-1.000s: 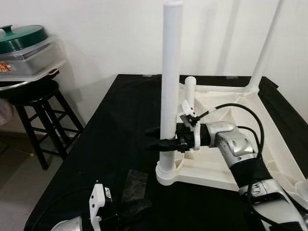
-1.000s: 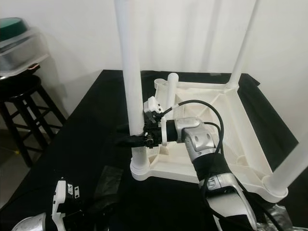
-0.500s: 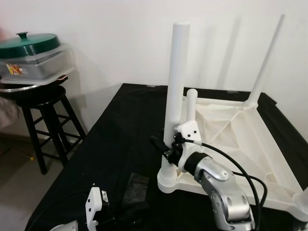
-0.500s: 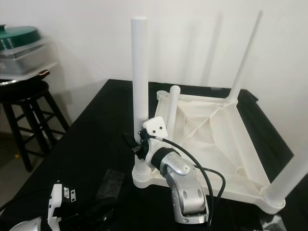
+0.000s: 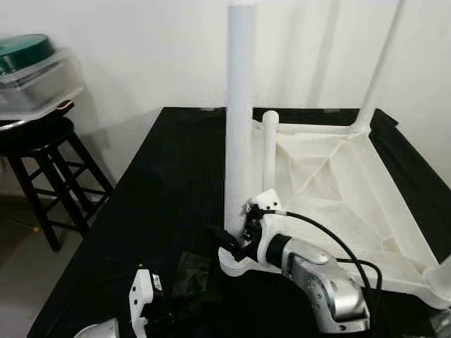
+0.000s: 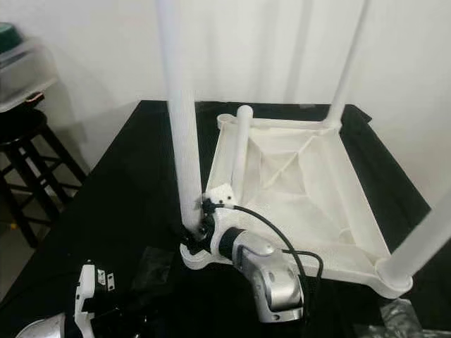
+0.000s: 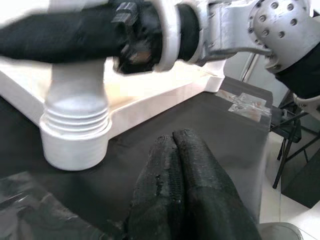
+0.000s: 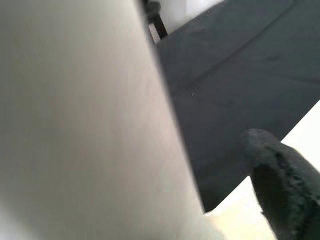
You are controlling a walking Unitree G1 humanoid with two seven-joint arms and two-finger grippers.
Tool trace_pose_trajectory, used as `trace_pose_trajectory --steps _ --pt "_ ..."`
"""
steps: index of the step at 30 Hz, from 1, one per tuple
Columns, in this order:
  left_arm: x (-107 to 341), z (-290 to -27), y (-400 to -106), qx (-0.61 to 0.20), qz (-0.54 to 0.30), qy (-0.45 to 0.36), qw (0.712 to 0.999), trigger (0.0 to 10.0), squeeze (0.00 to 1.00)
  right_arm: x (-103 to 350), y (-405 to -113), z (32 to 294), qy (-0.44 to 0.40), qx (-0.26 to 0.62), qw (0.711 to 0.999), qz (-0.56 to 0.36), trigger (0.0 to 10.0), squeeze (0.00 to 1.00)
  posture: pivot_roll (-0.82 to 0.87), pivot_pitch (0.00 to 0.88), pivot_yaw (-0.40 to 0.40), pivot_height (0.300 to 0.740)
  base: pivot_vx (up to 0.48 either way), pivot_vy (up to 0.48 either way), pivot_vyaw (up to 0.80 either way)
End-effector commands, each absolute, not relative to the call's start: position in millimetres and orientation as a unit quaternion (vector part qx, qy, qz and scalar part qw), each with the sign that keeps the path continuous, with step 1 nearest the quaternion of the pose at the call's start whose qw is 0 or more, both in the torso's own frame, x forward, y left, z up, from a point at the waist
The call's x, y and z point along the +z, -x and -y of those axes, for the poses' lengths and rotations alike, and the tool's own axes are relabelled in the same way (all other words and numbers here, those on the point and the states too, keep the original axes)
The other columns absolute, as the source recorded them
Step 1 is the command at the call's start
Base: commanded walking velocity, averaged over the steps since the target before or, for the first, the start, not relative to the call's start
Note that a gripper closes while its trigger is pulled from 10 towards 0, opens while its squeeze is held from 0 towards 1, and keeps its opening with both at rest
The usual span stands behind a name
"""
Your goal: Building children table
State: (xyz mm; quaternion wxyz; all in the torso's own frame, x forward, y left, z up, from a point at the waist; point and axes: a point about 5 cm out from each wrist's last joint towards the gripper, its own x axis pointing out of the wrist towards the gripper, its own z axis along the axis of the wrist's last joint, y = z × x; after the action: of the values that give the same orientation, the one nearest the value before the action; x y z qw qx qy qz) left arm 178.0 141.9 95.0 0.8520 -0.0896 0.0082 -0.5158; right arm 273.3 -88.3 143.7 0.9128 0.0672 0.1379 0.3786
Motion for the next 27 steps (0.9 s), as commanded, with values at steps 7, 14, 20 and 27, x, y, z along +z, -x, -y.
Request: trace_pose_trajectory --steps 7,14,20,27 --pt "96 -145 -178 -0.514 -0.031 0.076 0.854 9.3 0.00 148 -251 109 -0.053 0.484 0.867 -0.107 10.0 0.47 -0.04 0.000 0.010 0.740 0.000 0.000 0.00" --pt "99 -151 -179 -0.528 -0.081 0.079 0.842 10.0 0.00 138 -237 135 -0.030 0.514 0.846 -0.141 10.0 0.00 -0.06 0.000 0.022 0.740 0.000 0.000 0.00" --pt "101 -153 -178 -0.543 -0.095 0.073 0.831 10.0 0.00 136 -228 151 -0.017 0.541 0.826 -0.157 10.0 0.00 -0.06 0.000 0.031 0.740 0.000 0.400 0.00" --pt "106 -156 -181 -0.550 -0.083 0.063 0.828 10.0 0.00 137 -225 175 0.015 0.533 0.828 -0.176 10.0 0.00 -0.07 0.000 0.041 0.740 0.000 0.480 0.00"
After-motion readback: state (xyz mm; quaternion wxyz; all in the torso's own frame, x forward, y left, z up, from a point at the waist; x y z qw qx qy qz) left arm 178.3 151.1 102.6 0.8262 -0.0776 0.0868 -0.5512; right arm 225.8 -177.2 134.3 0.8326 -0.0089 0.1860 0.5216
